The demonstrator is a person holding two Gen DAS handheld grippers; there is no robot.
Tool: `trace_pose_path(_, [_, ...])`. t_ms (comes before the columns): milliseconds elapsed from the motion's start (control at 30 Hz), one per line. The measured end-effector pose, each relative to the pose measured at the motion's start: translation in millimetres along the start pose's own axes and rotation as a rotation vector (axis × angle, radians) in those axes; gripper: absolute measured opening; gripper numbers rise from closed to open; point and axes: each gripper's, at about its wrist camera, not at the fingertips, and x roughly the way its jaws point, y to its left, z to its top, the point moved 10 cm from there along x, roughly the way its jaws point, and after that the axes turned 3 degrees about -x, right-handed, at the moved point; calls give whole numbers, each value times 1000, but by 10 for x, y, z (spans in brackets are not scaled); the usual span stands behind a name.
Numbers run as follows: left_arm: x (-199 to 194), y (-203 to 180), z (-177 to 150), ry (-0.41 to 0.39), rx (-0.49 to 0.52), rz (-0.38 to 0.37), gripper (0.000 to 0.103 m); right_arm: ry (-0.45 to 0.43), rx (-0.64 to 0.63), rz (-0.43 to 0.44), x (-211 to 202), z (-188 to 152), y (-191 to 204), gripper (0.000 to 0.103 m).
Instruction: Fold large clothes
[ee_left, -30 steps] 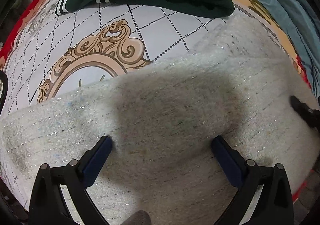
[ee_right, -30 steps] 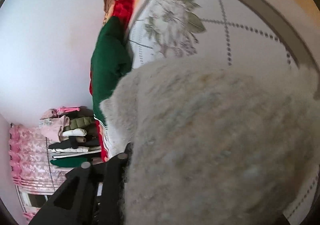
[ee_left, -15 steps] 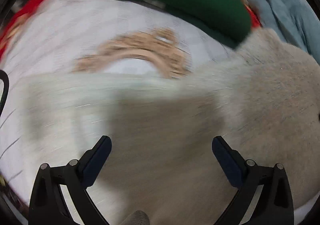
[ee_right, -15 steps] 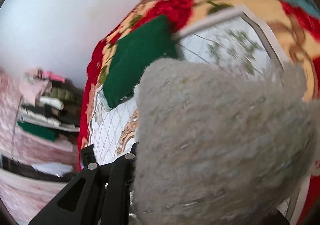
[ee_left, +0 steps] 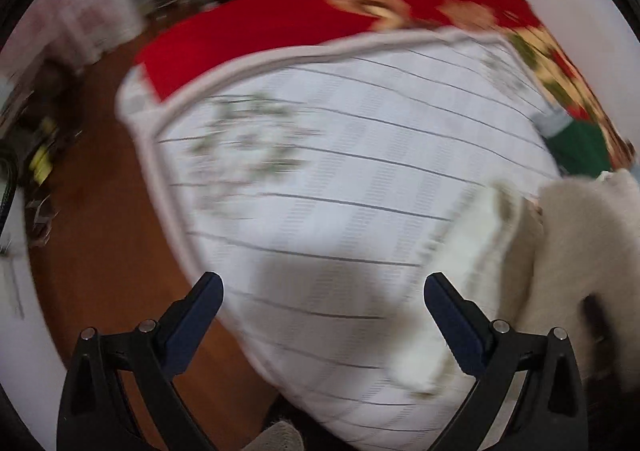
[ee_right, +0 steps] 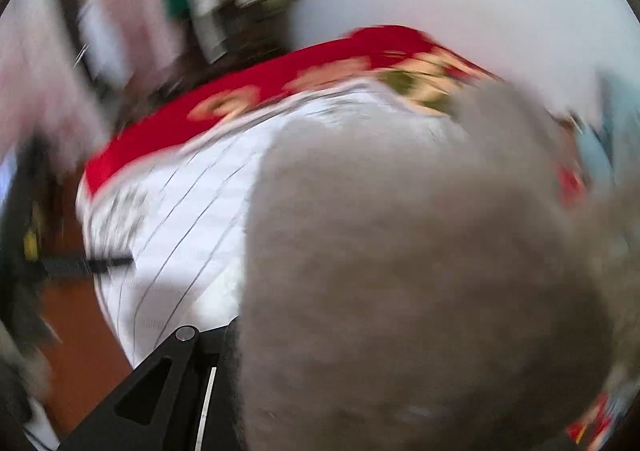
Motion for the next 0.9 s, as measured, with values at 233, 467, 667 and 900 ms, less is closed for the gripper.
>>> trace_pose_path(233, [74,697,-86,32,-153,35,103,200,-181,130,566,-552,1224,36])
trace_pose_path(467, [-102,389,-4,40,-128,-77,103,290,-57,563,1,-892,1301,60])
trace_pose_path(667, [13,-371,22,54,20,-170,103,401,455,551,-175,-1106,55,61])
trace_pose_path(900, [918,-449,-887,198,205,35,103,379,681,351,98,-1222,-1065,61])
